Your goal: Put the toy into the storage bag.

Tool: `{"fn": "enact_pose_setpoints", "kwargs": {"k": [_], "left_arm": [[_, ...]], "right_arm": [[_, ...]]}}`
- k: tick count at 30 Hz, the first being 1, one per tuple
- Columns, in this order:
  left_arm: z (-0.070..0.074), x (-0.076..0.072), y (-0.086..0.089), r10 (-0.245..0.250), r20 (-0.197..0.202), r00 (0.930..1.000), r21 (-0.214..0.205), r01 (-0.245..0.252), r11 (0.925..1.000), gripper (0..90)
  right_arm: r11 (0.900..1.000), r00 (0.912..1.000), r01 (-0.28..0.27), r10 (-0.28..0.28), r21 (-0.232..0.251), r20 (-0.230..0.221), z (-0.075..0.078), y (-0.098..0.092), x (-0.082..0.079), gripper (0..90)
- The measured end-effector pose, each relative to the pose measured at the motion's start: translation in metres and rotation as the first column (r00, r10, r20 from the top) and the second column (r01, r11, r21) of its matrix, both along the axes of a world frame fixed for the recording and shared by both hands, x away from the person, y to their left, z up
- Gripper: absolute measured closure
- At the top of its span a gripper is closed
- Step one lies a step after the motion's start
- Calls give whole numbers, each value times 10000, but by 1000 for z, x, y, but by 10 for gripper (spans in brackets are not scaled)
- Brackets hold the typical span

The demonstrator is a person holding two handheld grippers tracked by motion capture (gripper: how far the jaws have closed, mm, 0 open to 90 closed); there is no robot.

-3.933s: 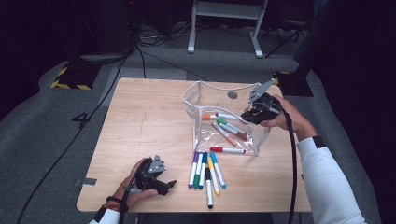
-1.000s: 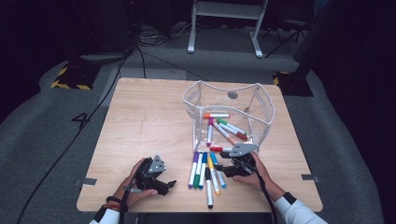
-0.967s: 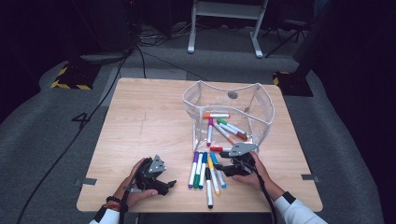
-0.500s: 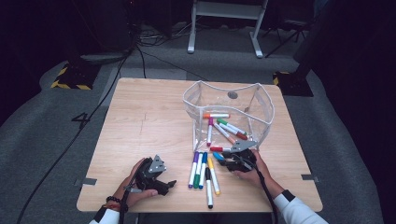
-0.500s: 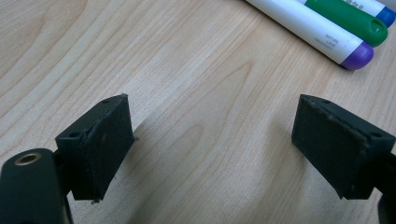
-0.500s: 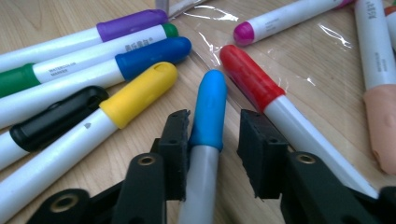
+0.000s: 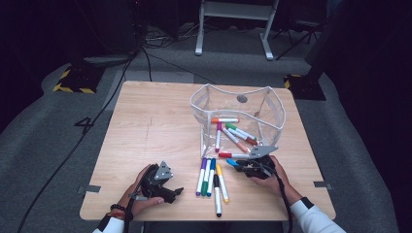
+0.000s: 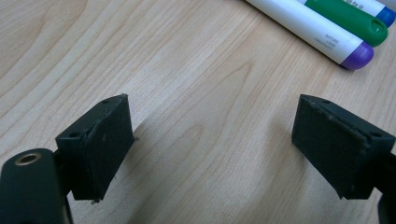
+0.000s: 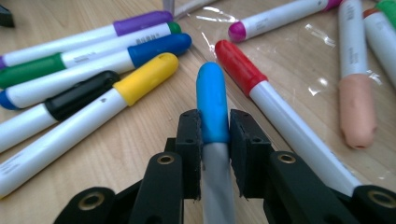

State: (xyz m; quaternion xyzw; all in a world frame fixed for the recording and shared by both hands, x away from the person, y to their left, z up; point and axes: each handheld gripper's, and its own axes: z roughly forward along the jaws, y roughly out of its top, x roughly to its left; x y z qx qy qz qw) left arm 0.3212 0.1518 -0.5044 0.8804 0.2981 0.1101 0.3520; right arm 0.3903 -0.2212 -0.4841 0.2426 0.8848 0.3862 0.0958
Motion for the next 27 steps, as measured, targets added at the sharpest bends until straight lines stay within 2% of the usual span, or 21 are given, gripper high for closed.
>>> {"fn": "enact_pose_setpoints", "kwargs": {"k": [5,12,16,20,27], "left_arm": [[0,0,0,-6,-12,10000,-3,6,10000,128],[0,0,0,0,-11,10000,-10,0,10000,128],[0,0,0,10,5,10000,5,-10,10000,128],[0,0,0,16,6,10000,7,-16,10000,128],[0,0,0,15,3,10000,7,-15,10000,127]], "right_arm": [[9980,9995,-205,190,598,253,21,-15,-11,752],[9914,9956,-337,221,1268,914,60,-36,-29,752],[9902,9898,-543,364,1287,1374,87,-43,-38,752],[9883,9835,-686,441,1363,1753,117,-48,-41,752],[9890,9714,-763,451,1264,2329,161,-50,-31,752]]}}
